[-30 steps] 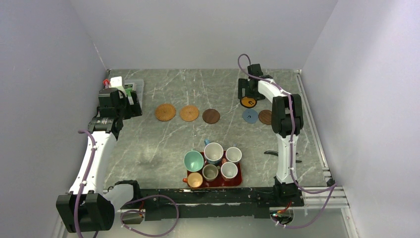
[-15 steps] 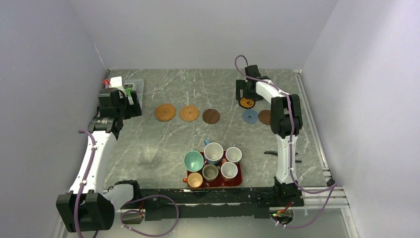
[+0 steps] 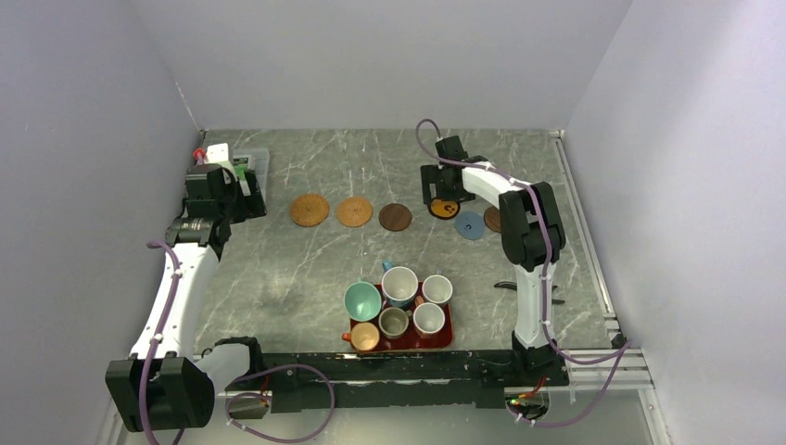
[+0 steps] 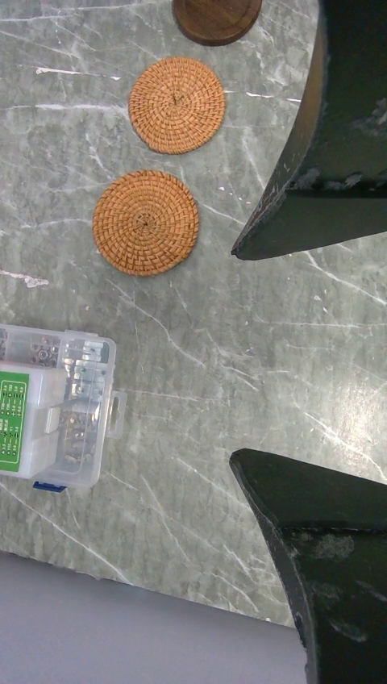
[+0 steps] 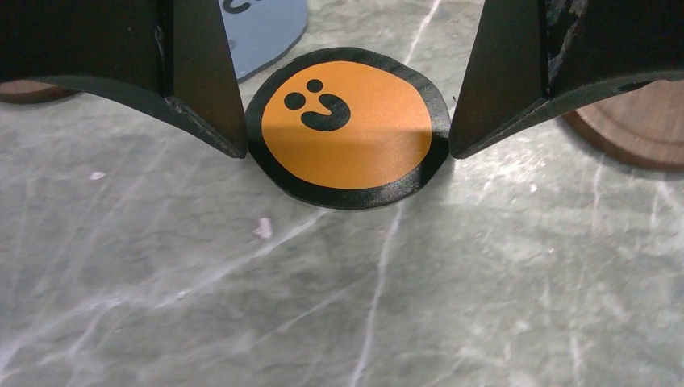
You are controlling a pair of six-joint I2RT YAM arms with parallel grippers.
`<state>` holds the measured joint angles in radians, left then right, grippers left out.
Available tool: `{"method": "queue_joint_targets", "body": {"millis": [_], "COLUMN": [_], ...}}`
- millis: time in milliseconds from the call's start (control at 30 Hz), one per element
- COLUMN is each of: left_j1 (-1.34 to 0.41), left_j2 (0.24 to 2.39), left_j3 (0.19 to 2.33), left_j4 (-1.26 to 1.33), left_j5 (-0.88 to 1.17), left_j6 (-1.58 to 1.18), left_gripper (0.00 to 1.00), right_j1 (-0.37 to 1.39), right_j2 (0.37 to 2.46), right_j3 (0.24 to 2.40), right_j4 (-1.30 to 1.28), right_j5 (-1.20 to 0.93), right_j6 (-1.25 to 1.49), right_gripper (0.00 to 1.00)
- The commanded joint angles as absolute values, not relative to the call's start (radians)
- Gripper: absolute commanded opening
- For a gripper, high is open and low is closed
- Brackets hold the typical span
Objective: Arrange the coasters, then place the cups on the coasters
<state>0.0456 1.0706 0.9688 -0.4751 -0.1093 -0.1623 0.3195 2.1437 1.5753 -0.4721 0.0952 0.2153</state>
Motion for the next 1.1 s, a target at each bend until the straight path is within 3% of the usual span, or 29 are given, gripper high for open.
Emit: {"method": "queue_joint_targets", "body": {"millis": [0,333,533,1067], "left_j1": [0.050,0.049,0.049,0.051], "left_j2": [1.061,1.044,1.036,1.019], "left_j3": [0.980,0.977,0.976,0.953], "left_j4": [-0.439,-0.443,-0.445,-0.424], "left_j5": [-0.096,-0.089,-0.098,-0.166], "left_j6": [-0.178,-0.184,-0.182,-0.178], "left_gripper": [0.94,0.94,0.94,0.94], "right_j1": [0.366,0.405,0.401,0.254], "right_j2": [2.117,1.988,1.928,2.174], "right_j3": [1.516,1.430,1.483,1.832], "right_j4": [-0.507,-0.521,-0.550,-0.528], "right_j5": [0.052,0.092,0.109,0.004], "right_j6": [0.257,0.273,0.248,0.197], "right_gripper": [0.97,0.98,1.00,0.99]}}
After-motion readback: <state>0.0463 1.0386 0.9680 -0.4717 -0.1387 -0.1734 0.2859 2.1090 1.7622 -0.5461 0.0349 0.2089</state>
